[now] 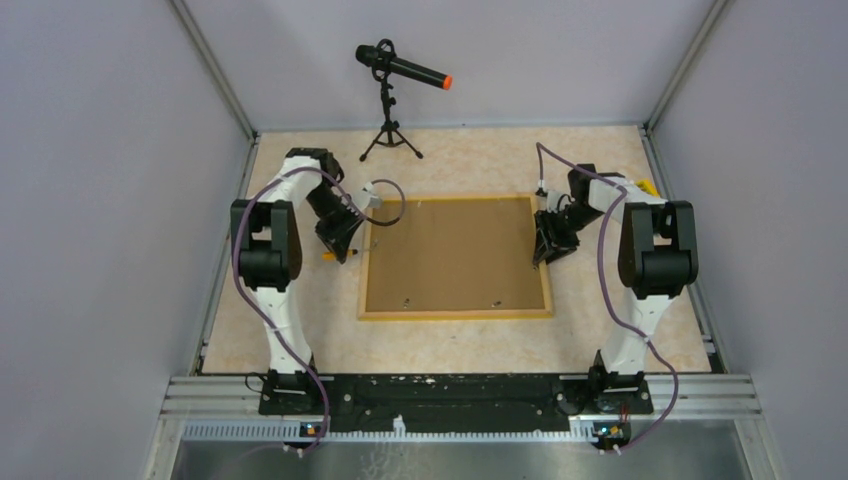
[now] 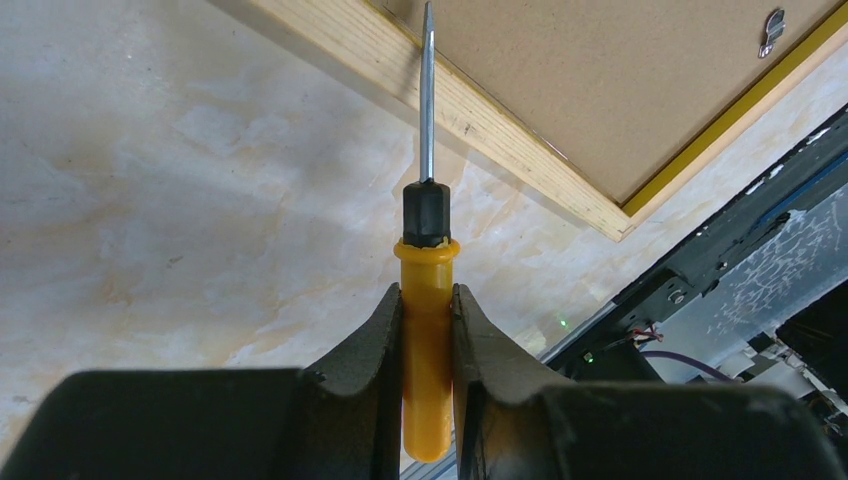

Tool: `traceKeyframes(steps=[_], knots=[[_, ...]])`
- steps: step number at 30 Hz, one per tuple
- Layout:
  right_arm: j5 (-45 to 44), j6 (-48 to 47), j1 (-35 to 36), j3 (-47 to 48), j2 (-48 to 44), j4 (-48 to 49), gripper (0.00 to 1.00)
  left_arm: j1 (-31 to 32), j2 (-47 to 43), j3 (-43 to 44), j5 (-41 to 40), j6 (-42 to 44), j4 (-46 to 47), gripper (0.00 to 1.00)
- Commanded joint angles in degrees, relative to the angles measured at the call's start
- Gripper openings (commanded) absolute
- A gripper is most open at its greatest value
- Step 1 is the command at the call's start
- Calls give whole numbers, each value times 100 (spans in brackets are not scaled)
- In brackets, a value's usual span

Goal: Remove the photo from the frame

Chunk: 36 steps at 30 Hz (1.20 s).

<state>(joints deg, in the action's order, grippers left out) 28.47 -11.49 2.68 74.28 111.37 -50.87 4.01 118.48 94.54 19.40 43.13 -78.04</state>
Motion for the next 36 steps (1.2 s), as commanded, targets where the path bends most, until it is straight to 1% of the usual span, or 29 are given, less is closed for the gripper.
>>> traceKeyframes(steps=[1,6,10,15,20,36], knots=[[-87,-38,5,103,-149,-45,41,43,71,77,71,-55,-11,0],[-104,-38,5,97,-146,-46,40,95,151,76,109,-102,51,0],[-121,-38,1,112,-158,-62,40,-12,171,305,375,-249,-35,0],[-122,-38,4,89,-170,-46,40,-83,82,448,199,-231,-49,0],[-113,-38,7,100,-136,-37,40,-80,184,469,86,-259,-59,0],[-122,-20,5,92,-133,-18,40,190,284,152,-44,-286,94,0]])
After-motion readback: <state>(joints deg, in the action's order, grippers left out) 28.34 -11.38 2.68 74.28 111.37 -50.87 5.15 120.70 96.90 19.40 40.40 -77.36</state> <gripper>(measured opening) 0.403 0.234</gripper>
